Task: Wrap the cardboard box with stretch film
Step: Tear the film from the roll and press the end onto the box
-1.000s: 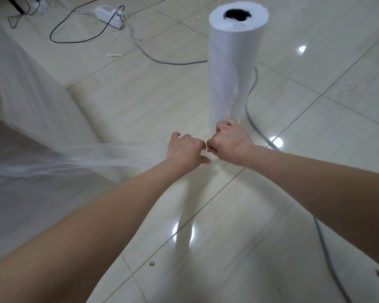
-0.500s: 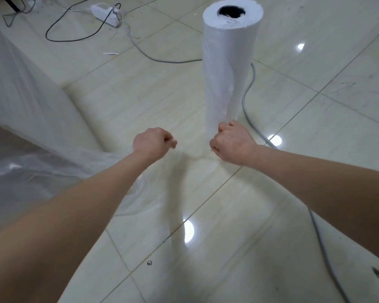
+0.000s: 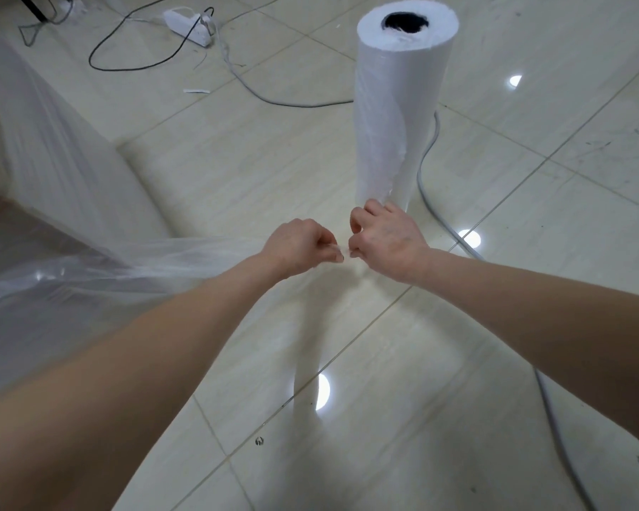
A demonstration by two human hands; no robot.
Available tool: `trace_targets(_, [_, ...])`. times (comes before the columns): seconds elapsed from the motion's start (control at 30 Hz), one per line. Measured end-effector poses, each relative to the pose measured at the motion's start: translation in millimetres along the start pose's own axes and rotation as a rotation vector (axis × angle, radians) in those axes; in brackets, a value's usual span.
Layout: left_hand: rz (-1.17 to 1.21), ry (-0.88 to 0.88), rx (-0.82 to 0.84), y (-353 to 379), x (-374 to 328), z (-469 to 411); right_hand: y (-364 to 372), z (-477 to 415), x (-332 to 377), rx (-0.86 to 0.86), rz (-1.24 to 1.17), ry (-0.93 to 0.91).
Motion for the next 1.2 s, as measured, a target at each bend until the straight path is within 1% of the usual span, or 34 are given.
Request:
trace_targets(0.1, [-0.103, -0.029, -0.091, -5.7, 0.3, -3.9, -4.3, 1.1, -1.2, 0.006, 0.025, -0.005])
trace_targets(0.17, [-0.133, -0.060, -0.123, -10.8, 4.5, -6.3, -9.8, 1.3, 1.2, -0.003, 0.055, -0.007])
trace_targets(0.3, [-0.116, -0.174, -0.216, -21.2, 19.0, -7.0, -8.5, 1.7, -2.6, -0.034, 0.103, -0.005])
trace_targets(0.37, [-0.114, -0.233, -0.269, -24.0, 24.8, -7.0, -11.4, 2.2, -1.3, -0.004, 0.109, -0.017])
trace_targets(0.4, [-0.112, -0.261, -0.291, -24.9, 27.0, -7.1, -13.0, 3.0, 0.2, 0.014, 0.084, -0.028])
trace_targets(0.47, [-0.100, -0.306, -0.320, -25.1, 28.8, -8.2, -10.7, 1.3, -1.1, -0.010, 0.074, -0.012])
trace_targets(0.6, [-0.071, -0.376, -0.388, -26.0, 34.8, -9.9, -16.1, 3.1, 3.3, 0.098, 0.154, -0.048])
trace_targets(0.67, [-0.059, -0.424, -0.453, -35.1, 49.4, -8.2, -15.3, 11.1, -1.4, 0.193, 0.228, -0.077])
trace_targets(0.7, [-0.060, -0.438, -0.479, -40.8, 57.9, -7.5, -14.9, 15.0, -7.3, 0.224, 0.238, -0.051])
trace_targets(0.8, [-0.047, -0.447, -0.484, -49.3, 70.3, -6.2, -15.9, 17.8, -24.4, 0.229, 0.238, 0.057])
trace_targets(0.93, [0.076, -0.378, -0.465, -41.0, 47.3, -17.2, -5.5, 15.7, -20.8, 0.221, 0.195, 0.097])
trace_targets(1.0, [0.121, -0.354, -0.490, -38.5, 34.5, -24.0, -3.6, 17.0, -22.6, 0.195, 0.117, 0.185])
trace_targets(1.03, [0.126, -0.357, -0.505, -38.3, 28.9, -26.9, -4.2, 17.7, -26.9, 0.180, 0.057, 0.280])
trace_targets(1.13, [0.113, -0.390, -0.539, -37.2, 20.0, -34.2, -10.2, 22.3, -49.7, 0.131, -0.168, 0.704])
trace_targets(1.2, [0.167, -0.419, -0.534, -34.6, 18.9, -41.1, -11.1, 27.7, -66.9, 0.090, -0.360, 0.987])
Point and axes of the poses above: each hand's wrist, its own z-axis away from the middle knuckle, its own y-axis out of the palm, x = y × z, the point moved 2 cm from there along -z, towards the middle knuckle, and after that the axes turned 10 degrees about -x, right-handed, at the moved point
